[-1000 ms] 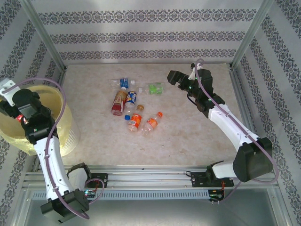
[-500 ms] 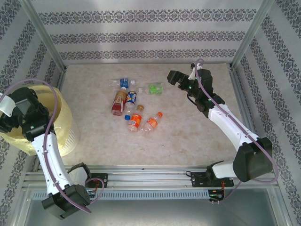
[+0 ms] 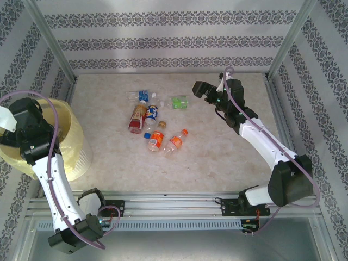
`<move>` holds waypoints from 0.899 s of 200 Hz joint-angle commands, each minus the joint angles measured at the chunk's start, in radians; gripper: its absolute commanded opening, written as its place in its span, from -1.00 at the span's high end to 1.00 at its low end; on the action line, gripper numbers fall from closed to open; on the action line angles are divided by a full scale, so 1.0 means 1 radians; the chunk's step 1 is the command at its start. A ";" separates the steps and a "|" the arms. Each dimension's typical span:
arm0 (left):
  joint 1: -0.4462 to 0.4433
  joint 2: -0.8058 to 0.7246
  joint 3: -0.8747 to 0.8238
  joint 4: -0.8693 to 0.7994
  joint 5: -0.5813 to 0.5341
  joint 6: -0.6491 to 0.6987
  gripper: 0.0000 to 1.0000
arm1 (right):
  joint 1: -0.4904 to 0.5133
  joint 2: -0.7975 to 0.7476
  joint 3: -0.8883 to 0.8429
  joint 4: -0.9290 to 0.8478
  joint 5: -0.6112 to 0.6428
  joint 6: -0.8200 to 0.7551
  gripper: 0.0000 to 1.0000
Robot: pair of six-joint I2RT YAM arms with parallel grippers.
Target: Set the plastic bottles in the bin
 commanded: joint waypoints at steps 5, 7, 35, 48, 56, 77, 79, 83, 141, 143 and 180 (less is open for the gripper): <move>-0.071 -0.016 -0.004 -0.017 0.182 -0.110 -1.00 | 0.007 0.047 0.027 -0.073 0.008 0.034 -0.96; -0.079 -0.016 -0.004 -0.016 0.186 -0.112 -1.00 | 0.010 0.049 0.027 -0.079 0.014 0.040 -0.96; -0.238 0.007 -0.010 0.022 0.226 -0.112 -1.00 | 0.055 0.085 0.022 -0.230 0.130 0.137 -0.96; -0.328 0.026 -0.005 0.036 0.227 -0.100 -1.00 | 0.072 0.102 0.012 -0.276 0.143 0.189 -0.96; -0.381 0.039 -0.001 0.039 0.222 -0.096 -1.00 | 0.080 0.109 0.004 -0.299 0.147 0.216 -0.96; -0.488 0.060 -0.024 0.104 0.275 -0.091 -1.00 | 0.102 0.110 -0.040 -0.310 0.143 0.305 -0.96; -0.496 0.063 -0.029 0.112 0.286 -0.092 -1.00 | 0.105 0.110 -0.047 -0.306 0.142 0.315 -0.96; -0.513 0.067 -0.038 0.134 0.309 -0.093 -1.00 | 0.111 0.109 -0.057 -0.301 0.139 0.334 -0.96; -0.639 0.147 -0.150 0.442 0.667 -0.124 -0.99 | 0.216 0.185 -0.098 -0.294 0.107 0.541 -0.96; -0.639 0.149 -0.152 0.449 0.679 -0.122 -0.99 | 0.219 0.188 -0.100 -0.290 0.107 0.550 -0.96; -0.645 0.151 -0.183 0.523 0.816 -0.098 -0.99 | 0.262 0.260 -0.104 -0.230 0.108 0.655 -0.93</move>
